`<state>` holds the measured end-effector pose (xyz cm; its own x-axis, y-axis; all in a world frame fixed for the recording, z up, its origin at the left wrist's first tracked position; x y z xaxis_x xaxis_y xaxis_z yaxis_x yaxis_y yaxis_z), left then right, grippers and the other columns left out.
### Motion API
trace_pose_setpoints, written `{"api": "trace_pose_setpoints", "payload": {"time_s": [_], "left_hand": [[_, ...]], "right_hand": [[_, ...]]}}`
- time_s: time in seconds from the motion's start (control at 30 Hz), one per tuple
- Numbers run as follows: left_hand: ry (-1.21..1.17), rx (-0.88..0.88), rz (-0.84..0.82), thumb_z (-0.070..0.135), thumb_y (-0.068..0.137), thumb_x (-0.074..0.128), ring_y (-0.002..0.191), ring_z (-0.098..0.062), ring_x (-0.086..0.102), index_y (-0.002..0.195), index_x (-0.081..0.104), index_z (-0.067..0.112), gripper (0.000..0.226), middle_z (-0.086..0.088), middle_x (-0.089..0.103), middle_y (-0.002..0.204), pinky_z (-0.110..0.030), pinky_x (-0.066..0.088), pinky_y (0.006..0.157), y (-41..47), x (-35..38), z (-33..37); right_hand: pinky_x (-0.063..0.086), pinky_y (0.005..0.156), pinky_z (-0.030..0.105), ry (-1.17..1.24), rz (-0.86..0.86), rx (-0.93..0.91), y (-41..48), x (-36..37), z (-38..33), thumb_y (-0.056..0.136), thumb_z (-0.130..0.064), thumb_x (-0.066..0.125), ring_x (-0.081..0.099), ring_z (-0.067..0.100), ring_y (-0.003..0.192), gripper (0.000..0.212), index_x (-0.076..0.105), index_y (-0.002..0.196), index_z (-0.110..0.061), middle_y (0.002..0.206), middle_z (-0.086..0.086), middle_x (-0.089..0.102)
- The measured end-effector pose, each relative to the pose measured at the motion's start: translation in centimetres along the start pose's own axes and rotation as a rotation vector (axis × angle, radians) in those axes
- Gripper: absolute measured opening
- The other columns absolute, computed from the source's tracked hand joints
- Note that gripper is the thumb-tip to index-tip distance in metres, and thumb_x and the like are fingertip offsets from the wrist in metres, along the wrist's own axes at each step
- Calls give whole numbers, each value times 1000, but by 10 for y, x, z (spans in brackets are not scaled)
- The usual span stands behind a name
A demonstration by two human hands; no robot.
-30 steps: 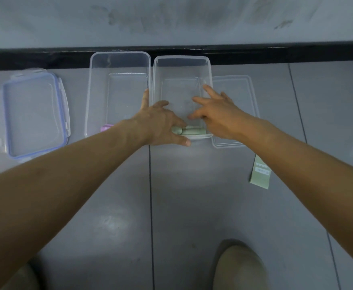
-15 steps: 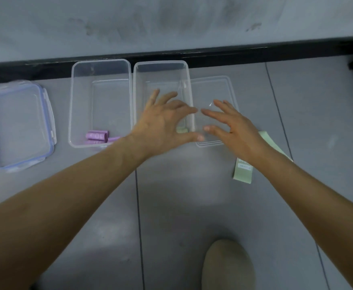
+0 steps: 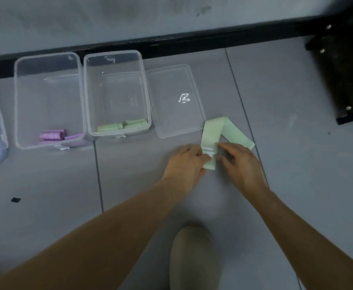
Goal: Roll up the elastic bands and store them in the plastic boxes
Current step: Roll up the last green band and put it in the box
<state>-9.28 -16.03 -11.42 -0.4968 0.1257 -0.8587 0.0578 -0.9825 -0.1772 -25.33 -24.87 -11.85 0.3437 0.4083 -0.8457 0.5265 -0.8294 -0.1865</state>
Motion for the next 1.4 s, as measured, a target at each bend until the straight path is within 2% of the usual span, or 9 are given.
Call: {"api": "trace_pose_setpoints", "payload": {"time_s": [0.2, 0.4, 0.57, 0.67, 0.73, 1.03, 1.2, 1.33, 1.4], "left_hand": [[-29, -10, 101, 22, 83, 68, 93, -30, 59, 99, 72, 26, 17, -1, 60, 99, -40, 55, 74, 4, 9, -5], [-85, -35, 190, 31, 91, 58, 88, -24, 59, 101, 69, 29, 15, 4, 62, 97, -37, 54, 71, -16, 10, -17], [-276, -297, 358, 30, 98, 44, 89, -20, 63, 111, 64, 26, 24, 4, 70, 100, -32, 46, 79, -49, -5, -28], [-447, -487, 406, 23, 98, 47, 77, -28, 63, 102, 60, 21, 14, -2, 68, 83, -40, 50, 70, -73, -14, -43], [-574, -601, 437, 21, 95, 52, 70, -22, 61, 93, 57, 23, 6, 1, 64, 75, -40, 51, 66, -88, -22, -57], [-503, -792, 610, 25, 96, 49, 81, -21, 58, 100, 64, 17, 18, 0, 64, 86, -28, 39, 70, -129, -65, -143], [-586, -765, 631, 29, 96, 51, 61, -22, 60, 96, 63, 18, 17, -4, 63, 72, -27, 45, 58, -144, -80, -167], [-729, -721, 682, 22, 96, 56, 63, -26, 62, 101, 61, 14, 10, -8, 67, 86, -23, 52, 55, -149, -87, -168], [-797, -712, 643, 18, 96, 56, 75, -24, 66, 111, 59, 18, 15, -8, 67, 100, -27, 58, 68, -152, -84, -171]], "right_hand": [[45, 95, 40, -117, 200, 34, 8, -15, 17, 90, -31, 67, 49, 30, 112, 39, 62, 128, -22, 127, 3, 58], [44, 90, 40, -71, 48, 215, 23, -18, 33, 89, -25, 67, 48, 33, 110, 45, 55, 133, -27, 120, 9, 55], [43, 73, 31, 65, 18, 301, 20, -10, 28, 84, -20, 72, 57, 24, 89, 24, 63, 106, -19, 93, 0, 57], [38, 72, 27, 48, 10, 273, 11, -6, 20, 84, -17, 72, 58, 26, 88, 10, 64, 90, -17, 89, -1, 55], [39, 69, 28, 81, -15, 279, 2, -5, 9, 83, -17, 70, 59, 23, 82, 12, 59, 84, -21, 86, -2, 60], [47, 67, 34, 322, -257, 187, -48, 29, -67, 86, -17, 66, 59, 13, 68, 18, 54, 83, -31, 75, -7, 64], [46, 64, 35, 555, -554, 194, -78, 60, -107, 84, -9, 65, 54, 14, 62, 16, 56, 84, -21, 63, -6, 56], [51, 67, 38, 471, -721, 82, -99, 91, -143, 72, -23, 58, 59, 20, 68, 17, 58, 89, -24, 75, -1, 64], [54, 76, 42, 426, -754, 39, -107, 103, -157, 73, -23, 57, 65, 25, 82, 28, 62, 100, -22, 90, 4, 69]]}}
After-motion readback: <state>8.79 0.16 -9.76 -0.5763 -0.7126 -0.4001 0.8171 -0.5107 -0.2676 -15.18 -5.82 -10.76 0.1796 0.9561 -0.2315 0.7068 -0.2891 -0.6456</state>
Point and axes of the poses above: each hand's wrist, its own y-axis towards the middle knuckle, its own x-axis out of the palm, z = x × y, the point moved 1 cm from there along y, towards the middle knuckle
